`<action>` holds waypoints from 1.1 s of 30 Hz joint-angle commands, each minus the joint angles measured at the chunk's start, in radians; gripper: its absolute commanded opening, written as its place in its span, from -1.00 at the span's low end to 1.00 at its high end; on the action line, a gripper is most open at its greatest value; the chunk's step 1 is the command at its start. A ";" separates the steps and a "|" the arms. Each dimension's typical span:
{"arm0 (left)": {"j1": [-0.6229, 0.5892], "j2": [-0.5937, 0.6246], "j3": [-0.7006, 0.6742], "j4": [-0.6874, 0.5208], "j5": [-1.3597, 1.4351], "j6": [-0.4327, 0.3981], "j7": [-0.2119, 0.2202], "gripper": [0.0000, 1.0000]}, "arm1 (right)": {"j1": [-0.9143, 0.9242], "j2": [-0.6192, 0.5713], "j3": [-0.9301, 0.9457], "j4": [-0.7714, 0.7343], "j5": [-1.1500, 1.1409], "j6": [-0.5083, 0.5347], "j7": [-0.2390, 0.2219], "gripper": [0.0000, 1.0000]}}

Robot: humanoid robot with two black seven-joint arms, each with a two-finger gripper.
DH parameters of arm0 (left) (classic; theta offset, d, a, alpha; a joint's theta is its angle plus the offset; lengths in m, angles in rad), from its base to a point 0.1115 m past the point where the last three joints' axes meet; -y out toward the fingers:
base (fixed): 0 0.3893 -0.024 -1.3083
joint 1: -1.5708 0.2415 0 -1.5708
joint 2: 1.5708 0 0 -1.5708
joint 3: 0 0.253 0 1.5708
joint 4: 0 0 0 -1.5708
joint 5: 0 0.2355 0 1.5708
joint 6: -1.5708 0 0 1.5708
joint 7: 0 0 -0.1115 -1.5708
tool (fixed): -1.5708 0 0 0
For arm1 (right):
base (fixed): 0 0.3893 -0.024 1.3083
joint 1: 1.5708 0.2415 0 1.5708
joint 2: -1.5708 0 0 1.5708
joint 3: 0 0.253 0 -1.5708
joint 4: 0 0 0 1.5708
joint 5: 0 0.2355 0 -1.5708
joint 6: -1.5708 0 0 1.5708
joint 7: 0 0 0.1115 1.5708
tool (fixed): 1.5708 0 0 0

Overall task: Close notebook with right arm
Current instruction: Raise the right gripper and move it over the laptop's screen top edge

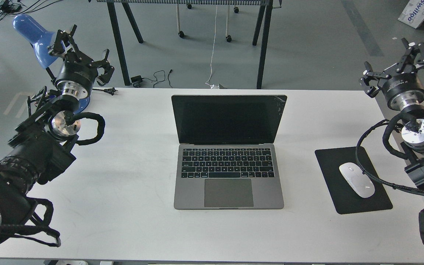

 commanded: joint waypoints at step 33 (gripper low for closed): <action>0.002 0.005 0.000 0.000 -0.003 0.000 -0.001 1.00 | 0.187 0.262 -0.485 0.009 -0.008 -0.059 -0.003 1.00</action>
